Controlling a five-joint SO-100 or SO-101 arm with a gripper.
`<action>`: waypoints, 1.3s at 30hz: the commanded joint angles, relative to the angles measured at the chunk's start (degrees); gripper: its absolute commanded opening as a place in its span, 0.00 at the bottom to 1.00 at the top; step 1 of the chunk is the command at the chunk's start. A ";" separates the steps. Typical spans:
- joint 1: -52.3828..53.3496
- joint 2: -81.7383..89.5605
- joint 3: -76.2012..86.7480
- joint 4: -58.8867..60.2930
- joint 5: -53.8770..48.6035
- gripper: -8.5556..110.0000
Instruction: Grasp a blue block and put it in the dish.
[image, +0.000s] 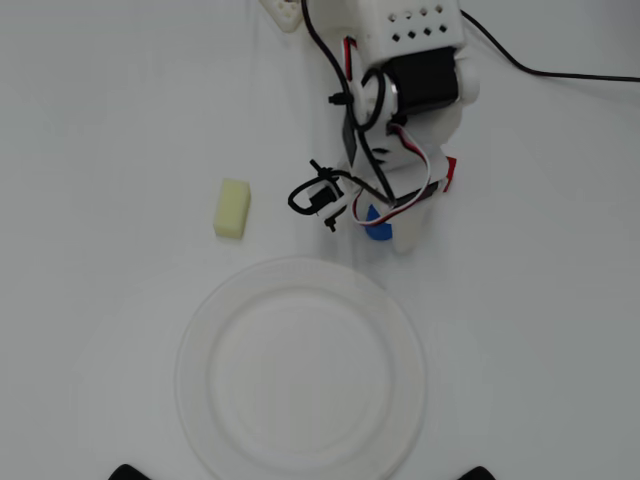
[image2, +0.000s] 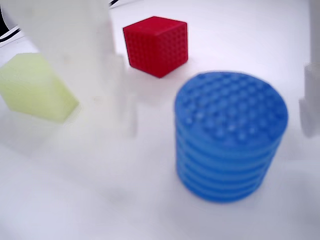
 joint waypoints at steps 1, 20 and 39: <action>0.35 -0.09 -3.25 -0.44 -0.44 0.28; 1.23 12.57 0.44 -0.44 -0.18 0.07; 17.84 5.27 -14.41 -12.66 -6.42 0.07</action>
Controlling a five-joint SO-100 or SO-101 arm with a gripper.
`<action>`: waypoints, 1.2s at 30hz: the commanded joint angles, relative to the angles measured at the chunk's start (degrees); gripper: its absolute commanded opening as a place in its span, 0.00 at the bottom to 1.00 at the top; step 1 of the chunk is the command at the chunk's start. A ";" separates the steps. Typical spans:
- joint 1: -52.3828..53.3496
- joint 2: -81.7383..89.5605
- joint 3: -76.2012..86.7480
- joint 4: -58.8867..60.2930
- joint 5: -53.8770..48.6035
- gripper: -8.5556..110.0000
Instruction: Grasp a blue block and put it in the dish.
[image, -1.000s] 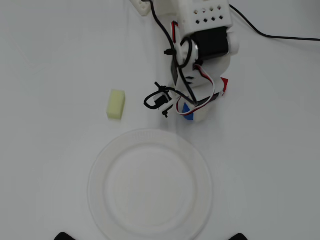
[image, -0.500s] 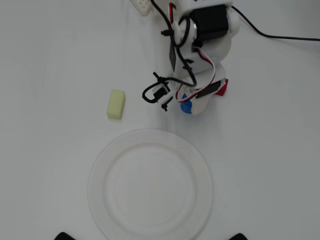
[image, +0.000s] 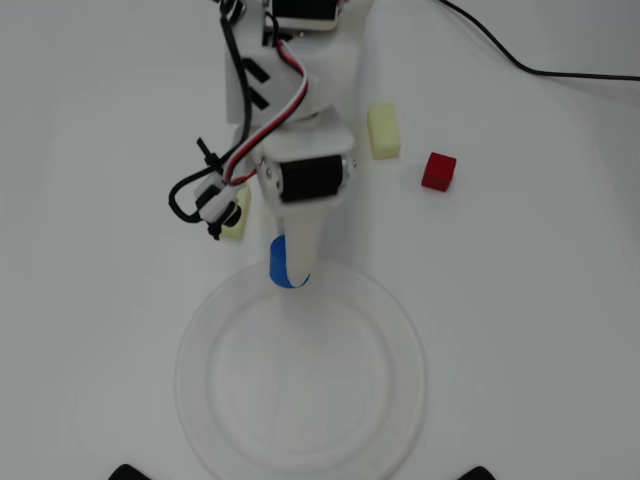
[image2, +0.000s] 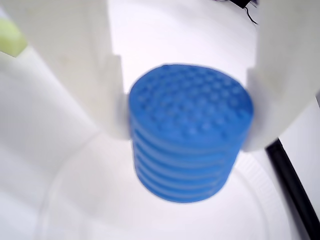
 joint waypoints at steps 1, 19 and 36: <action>0.70 -8.17 -8.53 -0.79 0.88 0.07; 0.00 -54.93 -81.56 34.19 1.05 0.13; -0.53 -53.61 -85.52 47.11 5.36 0.42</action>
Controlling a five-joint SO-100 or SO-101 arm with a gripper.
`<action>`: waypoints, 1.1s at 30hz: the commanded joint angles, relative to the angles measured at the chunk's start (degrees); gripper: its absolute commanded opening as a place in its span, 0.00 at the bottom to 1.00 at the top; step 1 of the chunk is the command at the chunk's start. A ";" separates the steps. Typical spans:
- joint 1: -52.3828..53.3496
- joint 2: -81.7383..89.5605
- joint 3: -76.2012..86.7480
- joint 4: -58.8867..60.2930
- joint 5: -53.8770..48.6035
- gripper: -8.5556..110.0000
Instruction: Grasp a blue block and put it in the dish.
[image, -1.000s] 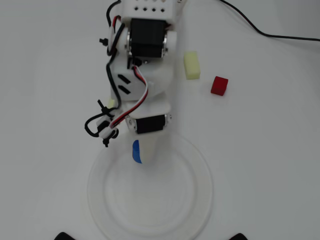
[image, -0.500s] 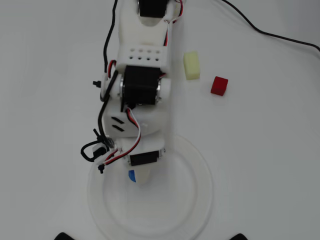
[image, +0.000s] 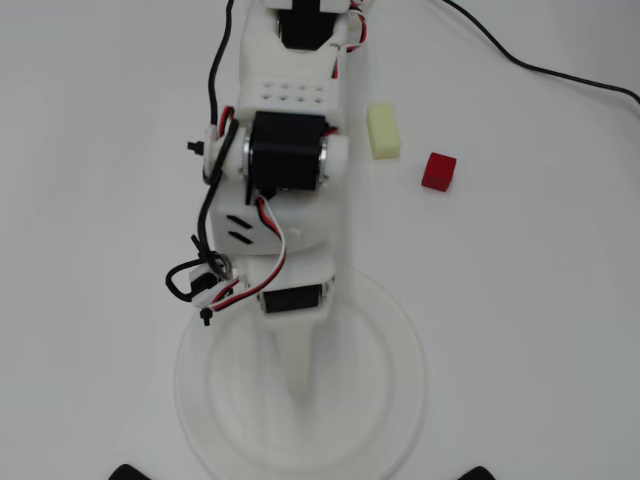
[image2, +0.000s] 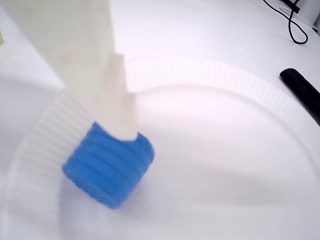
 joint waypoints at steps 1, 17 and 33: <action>0.18 3.78 -2.29 5.98 0.88 0.42; -2.55 57.92 53.00 5.98 1.32 0.44; 1.85 111.18 125.33 -16.35 -1.76 0.44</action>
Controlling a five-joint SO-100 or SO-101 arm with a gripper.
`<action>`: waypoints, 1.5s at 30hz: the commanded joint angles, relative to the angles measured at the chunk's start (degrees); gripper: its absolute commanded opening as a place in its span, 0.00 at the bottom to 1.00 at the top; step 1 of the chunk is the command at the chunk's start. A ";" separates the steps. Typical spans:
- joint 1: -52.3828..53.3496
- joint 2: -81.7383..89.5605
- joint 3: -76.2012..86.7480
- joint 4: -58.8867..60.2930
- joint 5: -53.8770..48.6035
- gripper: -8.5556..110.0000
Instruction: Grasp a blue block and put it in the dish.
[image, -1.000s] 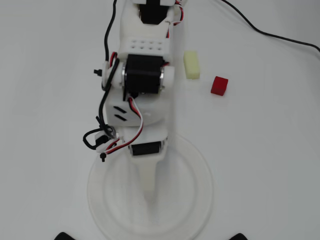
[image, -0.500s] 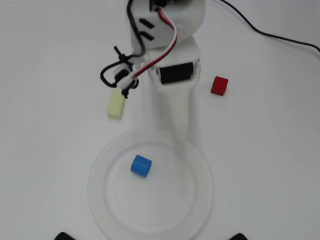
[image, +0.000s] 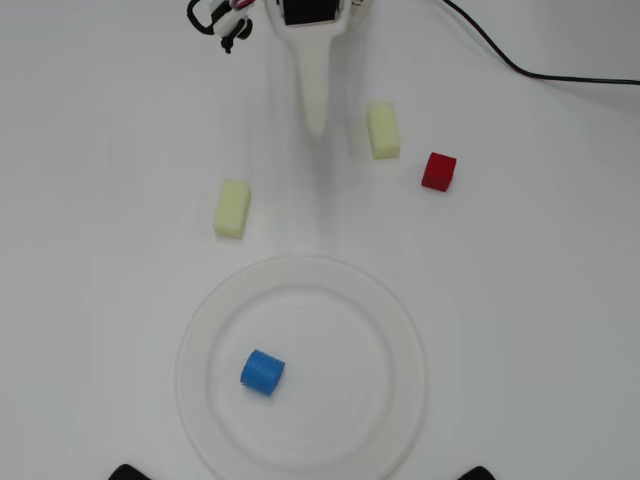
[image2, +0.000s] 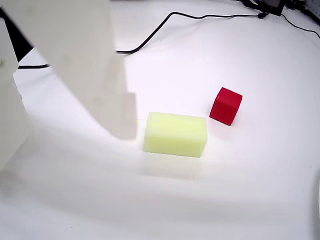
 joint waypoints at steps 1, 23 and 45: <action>-0.62 12.22 12.04 -8.79 -1.05 0.43; -6.15 69.96 71.98 -26.28 -1.76 0.24; -6.68 70.05 70.84 -16.61 9.76 0.07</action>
